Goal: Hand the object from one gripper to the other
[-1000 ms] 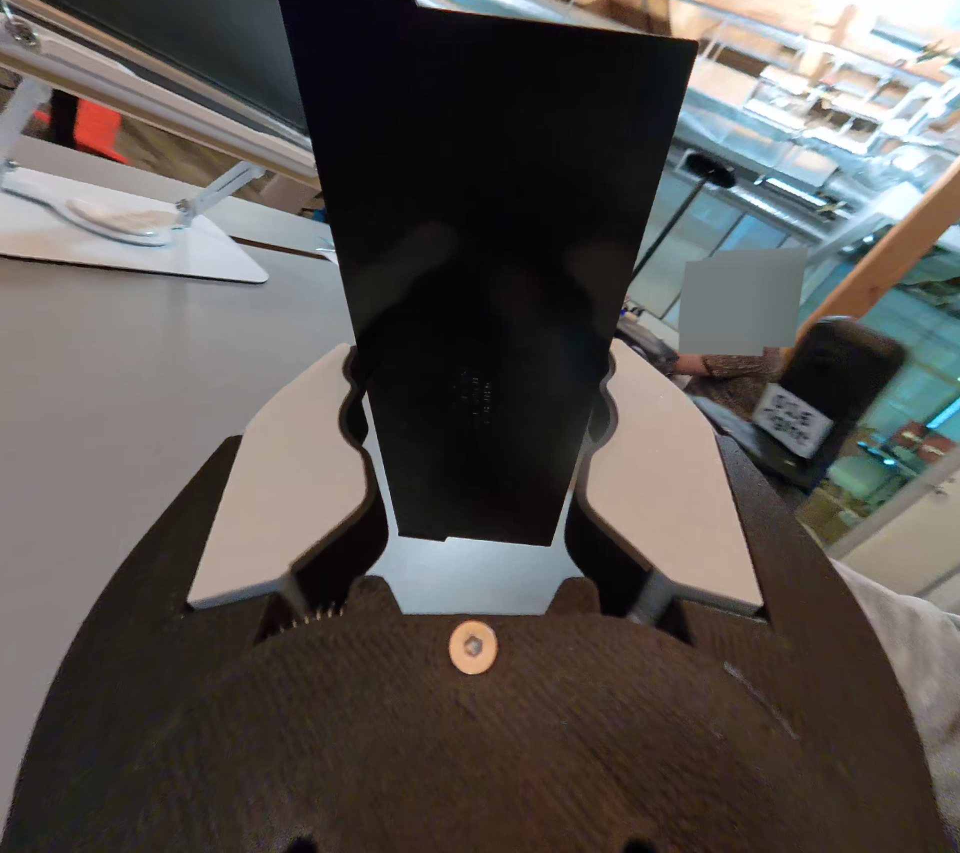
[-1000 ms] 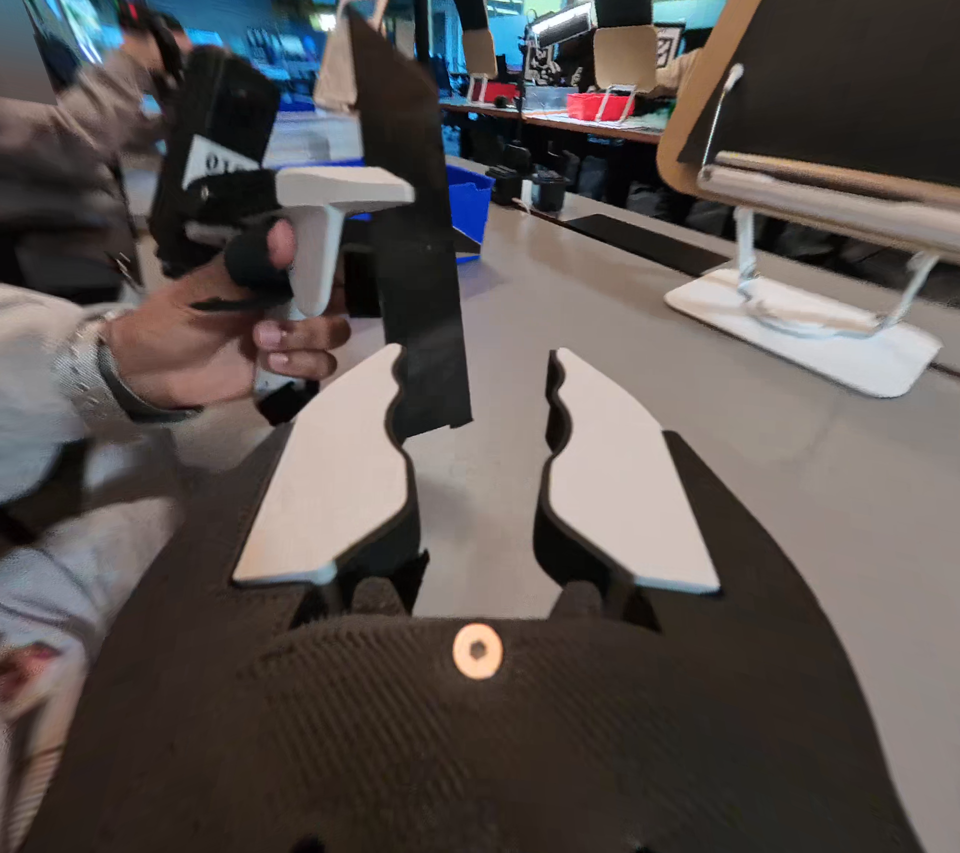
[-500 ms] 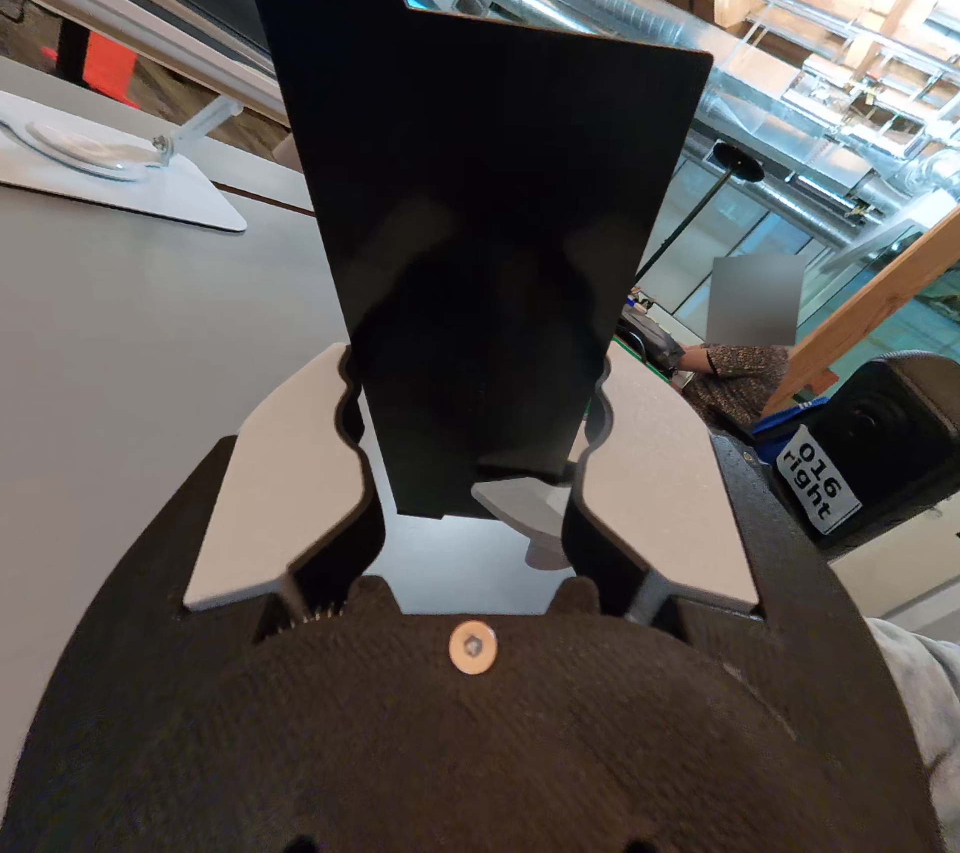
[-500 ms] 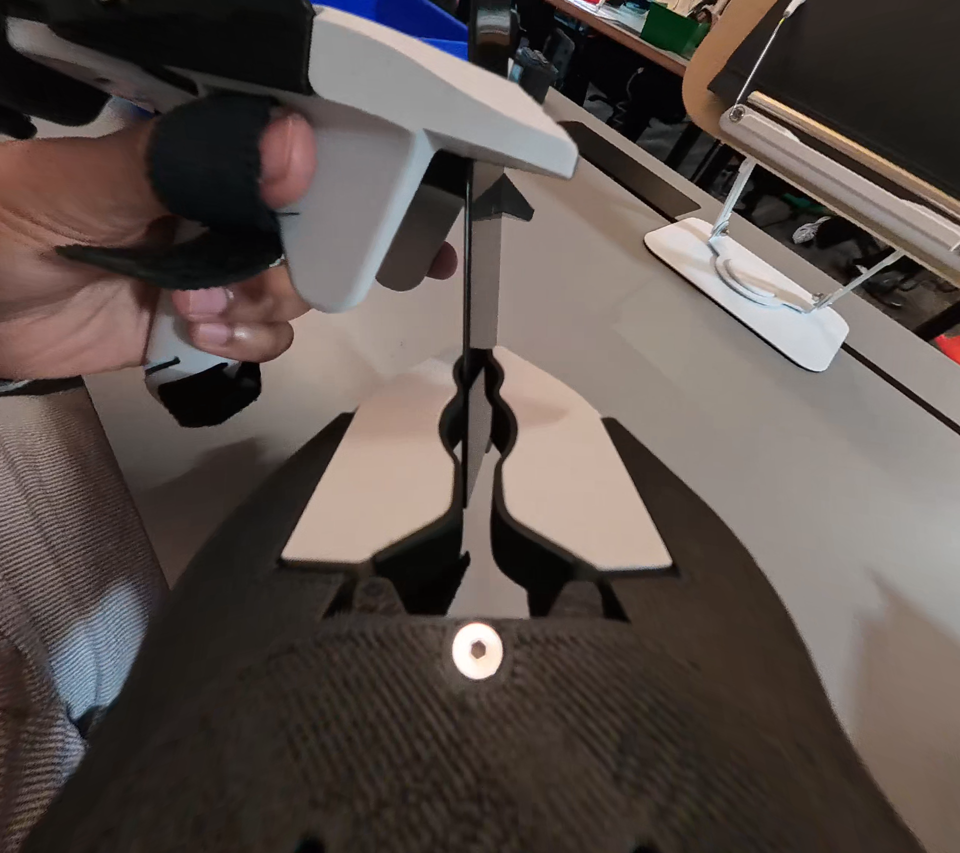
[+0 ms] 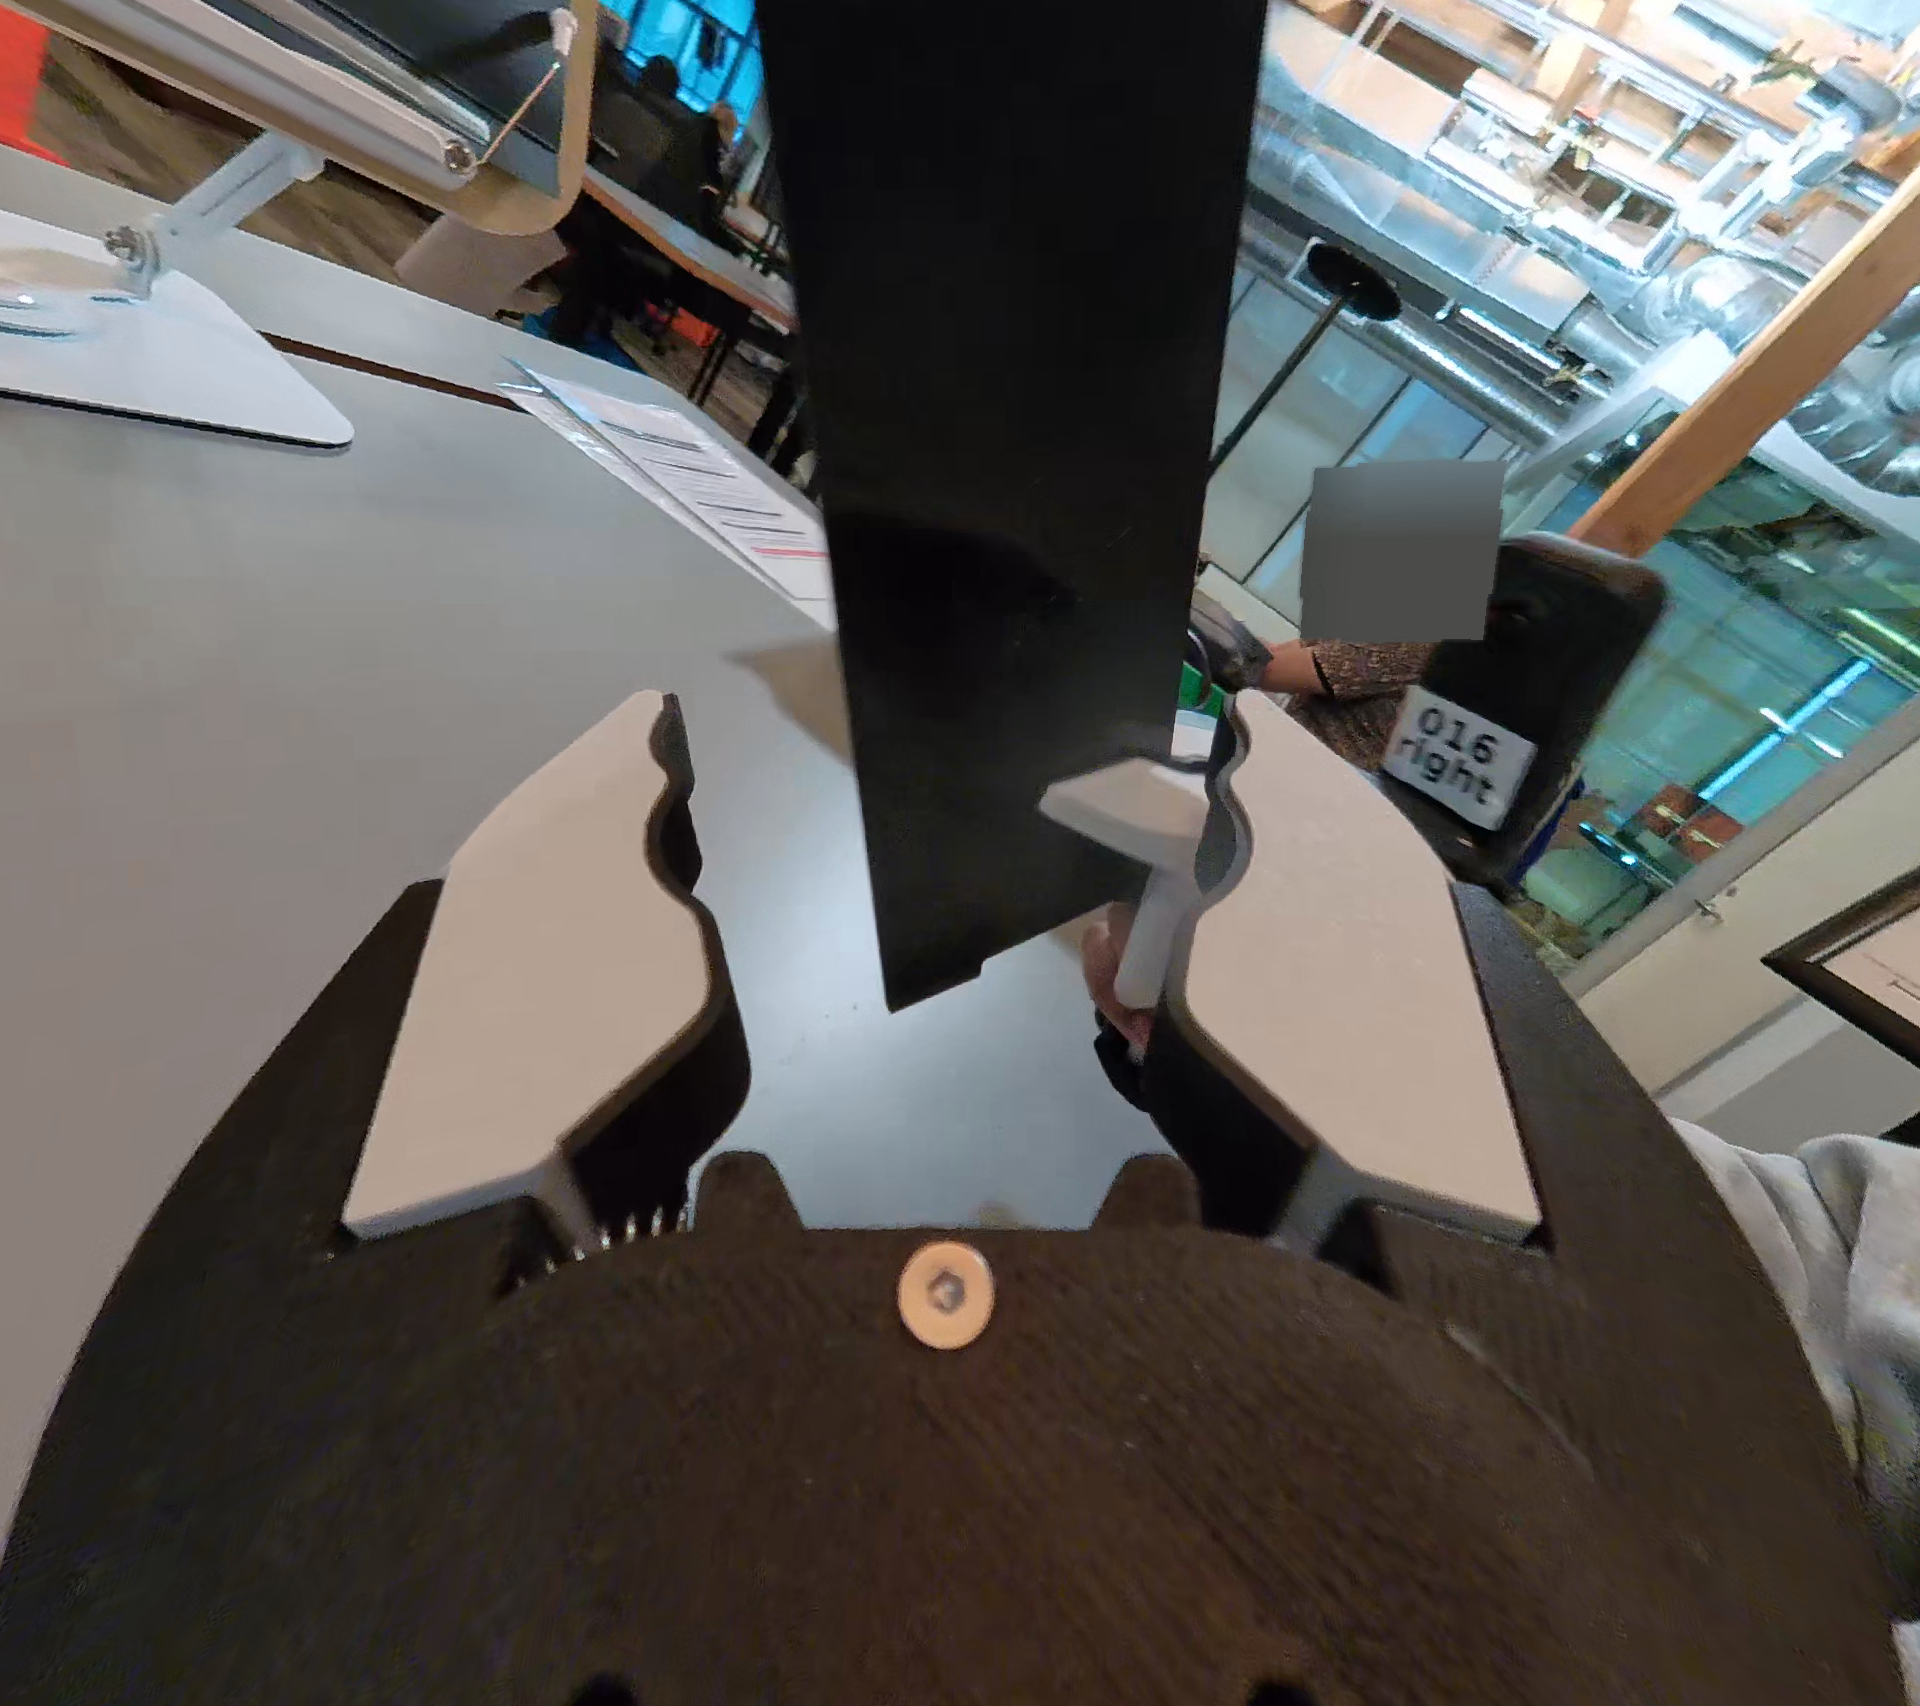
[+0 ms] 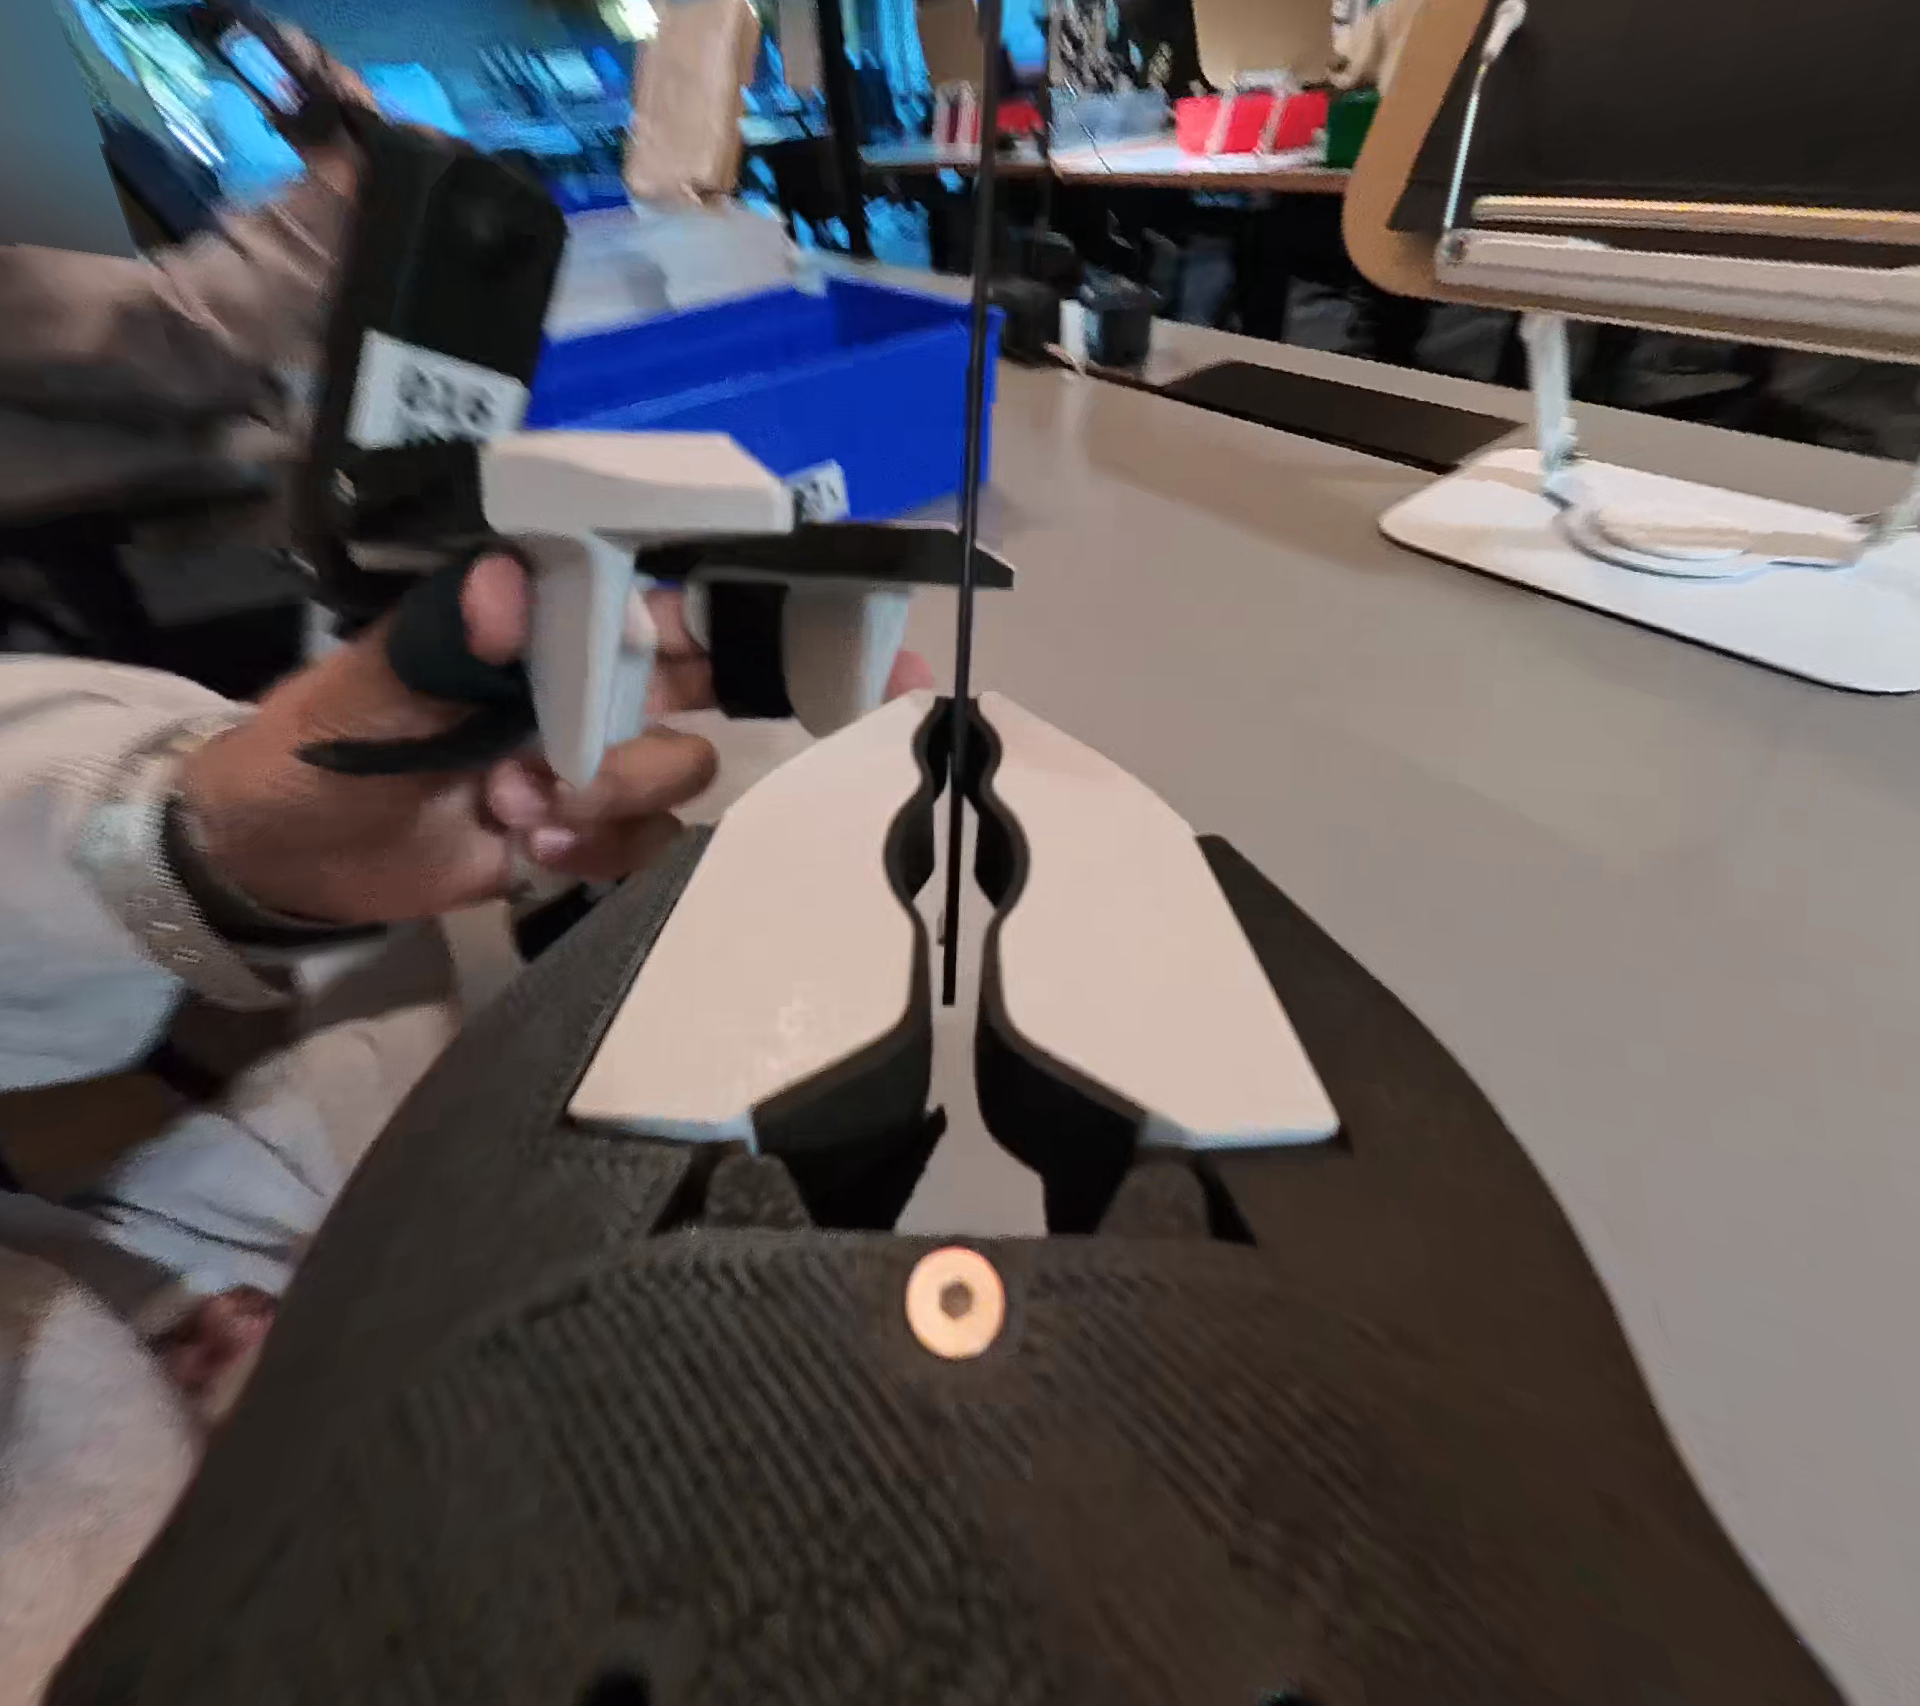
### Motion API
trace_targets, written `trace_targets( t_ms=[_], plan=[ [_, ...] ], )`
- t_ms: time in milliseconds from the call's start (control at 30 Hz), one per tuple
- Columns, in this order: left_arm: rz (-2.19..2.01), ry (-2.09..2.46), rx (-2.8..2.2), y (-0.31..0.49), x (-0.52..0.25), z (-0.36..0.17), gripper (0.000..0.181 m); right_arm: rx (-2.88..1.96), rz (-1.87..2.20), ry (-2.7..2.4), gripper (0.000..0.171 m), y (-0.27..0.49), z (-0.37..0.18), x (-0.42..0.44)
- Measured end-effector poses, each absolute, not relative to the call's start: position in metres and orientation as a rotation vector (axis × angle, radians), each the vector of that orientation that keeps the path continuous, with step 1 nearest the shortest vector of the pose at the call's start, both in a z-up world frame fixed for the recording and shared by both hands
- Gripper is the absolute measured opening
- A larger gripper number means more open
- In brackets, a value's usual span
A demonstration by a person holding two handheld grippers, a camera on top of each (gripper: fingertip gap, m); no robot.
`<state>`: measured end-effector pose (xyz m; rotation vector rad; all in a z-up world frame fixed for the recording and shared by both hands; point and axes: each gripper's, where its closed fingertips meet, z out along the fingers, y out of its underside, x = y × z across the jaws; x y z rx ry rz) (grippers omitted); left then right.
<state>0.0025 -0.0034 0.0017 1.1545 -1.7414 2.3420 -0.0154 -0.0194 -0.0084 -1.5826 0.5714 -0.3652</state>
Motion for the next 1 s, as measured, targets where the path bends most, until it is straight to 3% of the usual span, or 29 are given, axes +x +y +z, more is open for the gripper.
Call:
trace_targets(
  t_ms=[100,233,333,667,767,1000],
  plan=[
    [2.365,-1.699,1.084,-0.003,0.0,0.006,0.09,-1.431,-0.199,0.582,0.002,-0.028,0.003,-0.015],
    [2.329,-1.559,0.908,-0.006,-0.012,0.017,0.063,-1.27,0.037,0.592,0.002,-0.033,0.008,-0.016],
    [2.3,-1.487,0.846,-0.007,-0.017,0.021,0.059,-1.176,0.154,0.58,0.001,-0.034,0.014,-0.018],
    [2.2,-1.615,0.687,-0.022,-0.039,0.012,0.022,-1.13,0.237,0.501,0.002,-0.027,0.021,-0.03],
    [2.187,-1.666,0.648,-0.024,-0.043,0.01,0.0,-1.121,0.236,0.485,0.002,-0.026,0.023,-0.032],
    [2.24,-1.781,0.576,-0.023,-0.047,0.014,0.0,-1.099,0.199,0.462,0.005,-0.026,0.026,-0.033]
  ],
)
